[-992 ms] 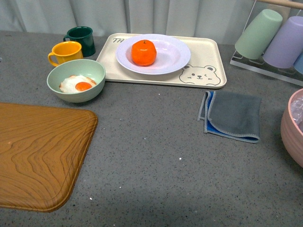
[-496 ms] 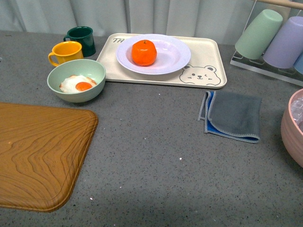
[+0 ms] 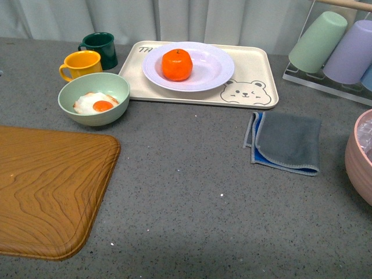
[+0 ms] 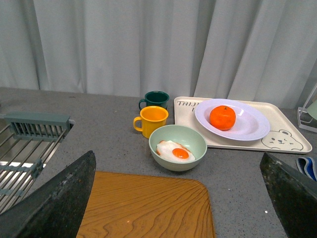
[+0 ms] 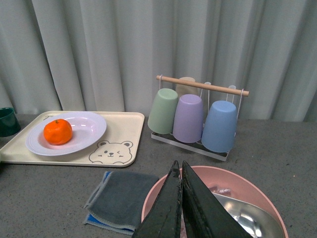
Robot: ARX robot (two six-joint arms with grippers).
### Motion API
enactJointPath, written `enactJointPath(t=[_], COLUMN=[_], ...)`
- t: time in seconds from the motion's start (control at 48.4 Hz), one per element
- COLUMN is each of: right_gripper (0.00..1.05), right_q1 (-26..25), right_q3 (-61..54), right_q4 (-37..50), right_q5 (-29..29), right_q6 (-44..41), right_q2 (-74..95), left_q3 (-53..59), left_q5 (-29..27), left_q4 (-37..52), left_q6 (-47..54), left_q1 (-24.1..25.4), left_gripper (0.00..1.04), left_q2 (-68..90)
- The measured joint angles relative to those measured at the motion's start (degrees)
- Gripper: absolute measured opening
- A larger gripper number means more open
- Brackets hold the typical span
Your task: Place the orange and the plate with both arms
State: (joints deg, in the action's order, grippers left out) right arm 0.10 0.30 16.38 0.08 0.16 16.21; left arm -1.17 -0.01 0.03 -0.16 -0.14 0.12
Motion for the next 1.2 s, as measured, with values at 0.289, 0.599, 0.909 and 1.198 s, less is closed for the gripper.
enactJointPath(t=[0.289, 0.599, 0.909, 1.198], right_gripper=[0.01, 0.01, 0.18, 0.84], right_q1=[0.0, 0.0, 0.0, 0.0], right_q3=[0.0, 0.0, 0.0, 0.0], right_q4=[-4.1, -15.1, -16.3, -16.3], right_q5=[0.0, -0.2, -0.2, -0.2], right_q6=[0.0, 0.0, -0.1, -0.1], right_q2=[-4.2, -13.0, -16.0, -16.0], left_q3=[0.0, 0.0, 0.0, 0.0], left_q5=[0.0, 0.0, 0.0, 0.0], left_q4=[0.0, 0.0, 0.0, 0.0], left_q6=[0.0, 0.0, 0.0, 0.0], left_q1=[0.0, 0.0, 0.0, 0.0], left_gripper=[0.98, 0.98, 0.98, 0.98], left_q2=[0.0, 0.0, 0.0, 0.0])
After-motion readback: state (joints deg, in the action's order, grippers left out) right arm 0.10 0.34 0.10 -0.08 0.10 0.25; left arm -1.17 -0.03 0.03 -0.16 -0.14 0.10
